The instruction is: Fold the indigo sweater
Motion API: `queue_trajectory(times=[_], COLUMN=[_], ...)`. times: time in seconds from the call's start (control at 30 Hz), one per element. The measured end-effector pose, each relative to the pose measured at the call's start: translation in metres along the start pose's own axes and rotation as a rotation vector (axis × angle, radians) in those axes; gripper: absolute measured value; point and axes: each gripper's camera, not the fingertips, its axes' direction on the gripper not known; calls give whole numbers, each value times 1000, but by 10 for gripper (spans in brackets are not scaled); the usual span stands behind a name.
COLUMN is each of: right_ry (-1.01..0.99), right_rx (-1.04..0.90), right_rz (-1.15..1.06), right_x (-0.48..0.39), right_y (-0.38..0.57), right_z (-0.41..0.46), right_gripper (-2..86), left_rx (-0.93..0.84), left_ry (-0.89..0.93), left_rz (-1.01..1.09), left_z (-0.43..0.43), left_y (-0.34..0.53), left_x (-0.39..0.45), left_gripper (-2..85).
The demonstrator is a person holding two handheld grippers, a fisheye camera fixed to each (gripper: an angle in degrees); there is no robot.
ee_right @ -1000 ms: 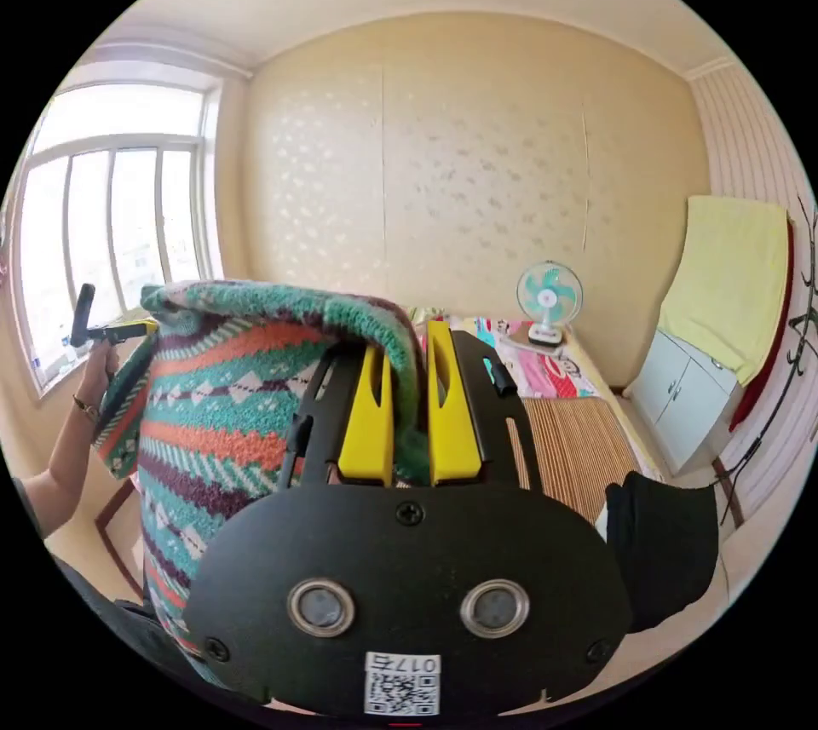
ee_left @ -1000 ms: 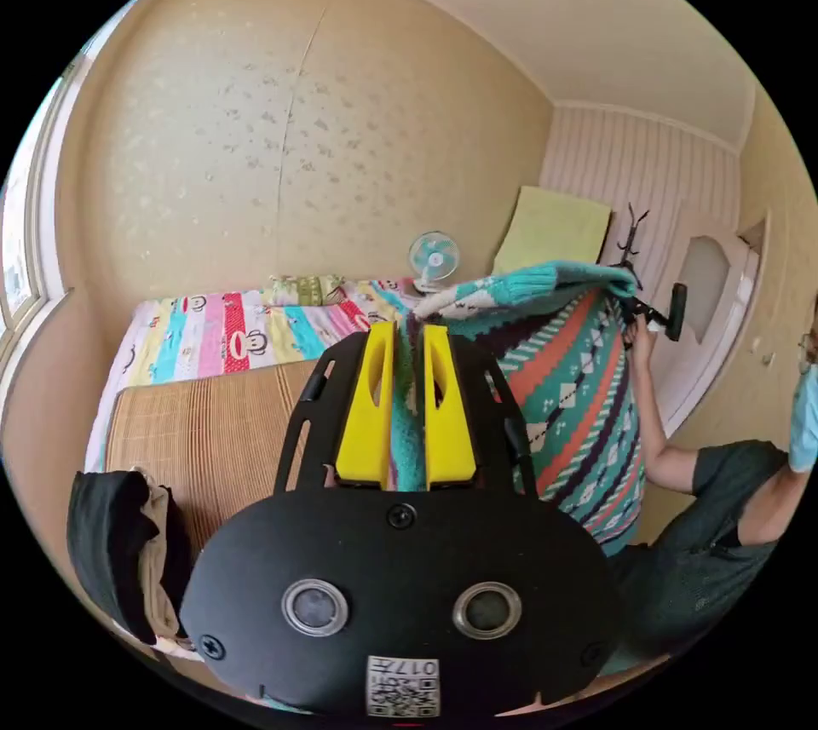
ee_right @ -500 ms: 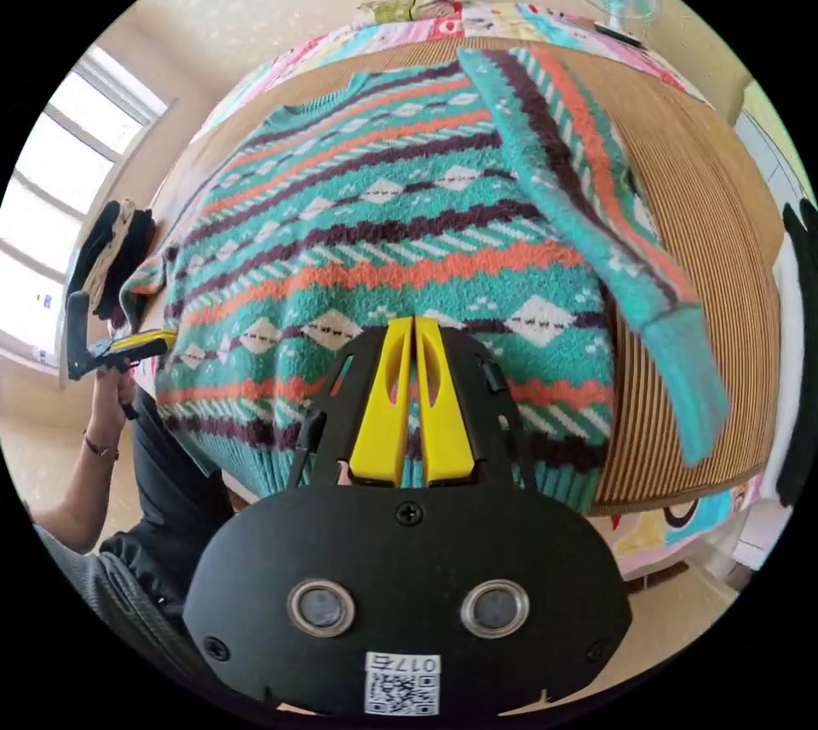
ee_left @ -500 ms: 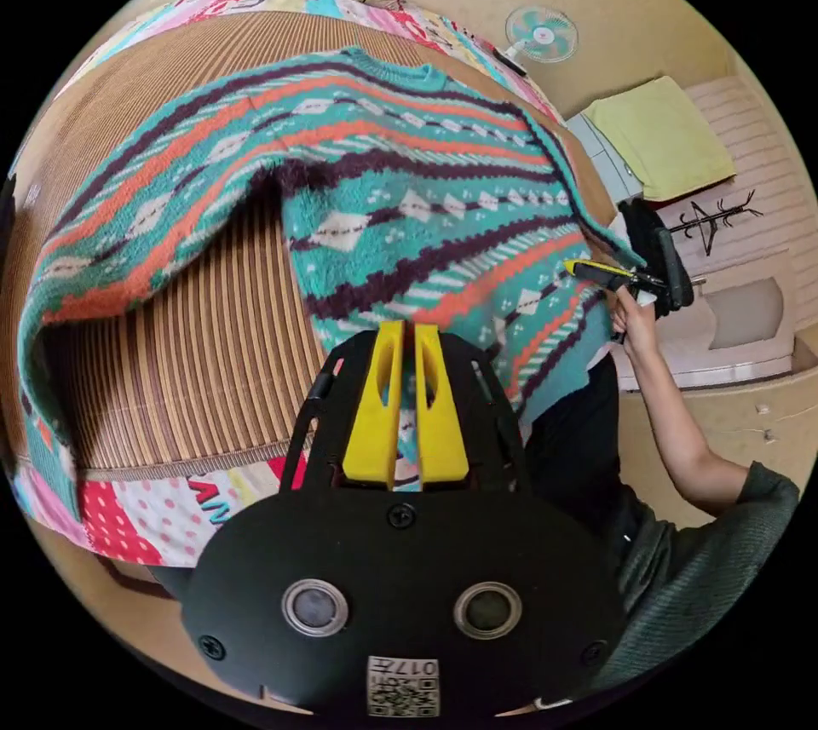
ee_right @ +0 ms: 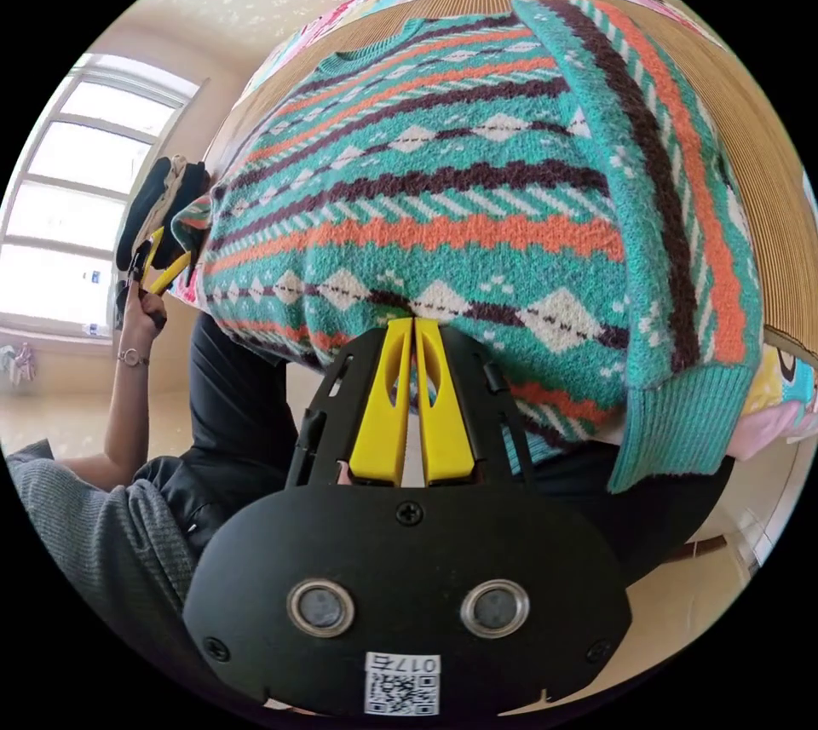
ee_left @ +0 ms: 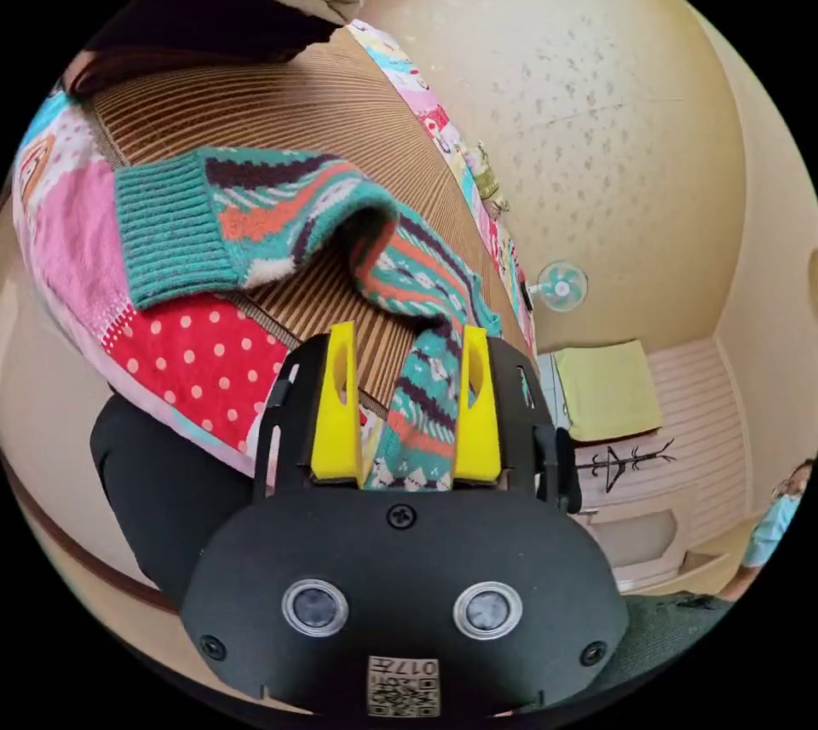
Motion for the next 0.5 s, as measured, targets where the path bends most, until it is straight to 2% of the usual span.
queue_trajectory(times=[0.07, 0.13, 0.17, 0.2, 0.23, 0.27, 0.33, 0.37, 0.43, 0.5], right_ry=[-67, -111, -149, -167, -193, -204, -211, -213, -218, -228], right_rx=[-58, -86, -95, -97, -97, -92, -78, -68, -54, -49], right_rz=[15, 23, 47, 60, 78, 85, 94, 101, 103, 98], right_x=[13, 22, 28, 32, 36, 39, 41, 42, 43, 45], right_y=[-12, -16, -18, -18, -18, -17, -14, -12, -9, -7], right_z=[-11, -18, -24, -26, -31, -35, -42, -46, -51, -57], right_gripper=[4, 4, 3, 3, 4, 4, 4, 4, 4, 4], left_rx=[20, 83, 117, 194, 236, 247, 230, 224, 147, 41], left_ry=[99, 339, 393, 495, 503, 473, 274, 250, 201, 188], left_rz=[-133, -361, -406, -434, -416, -369, -22, 68, 387, 565], left_z=[1, 11, 12, 12, 10, 7, 7, 12, 50, 94], left_y=[-24, -45, -47, -53, -60, -65, -76, -72, -37, 5], left_x=[-21, -51, -55, -53, -35, -19, 78, 103, 200, 251], left_gripper=[217, 220, 218, 149, 107, 99, 52, 51, 51, 51])
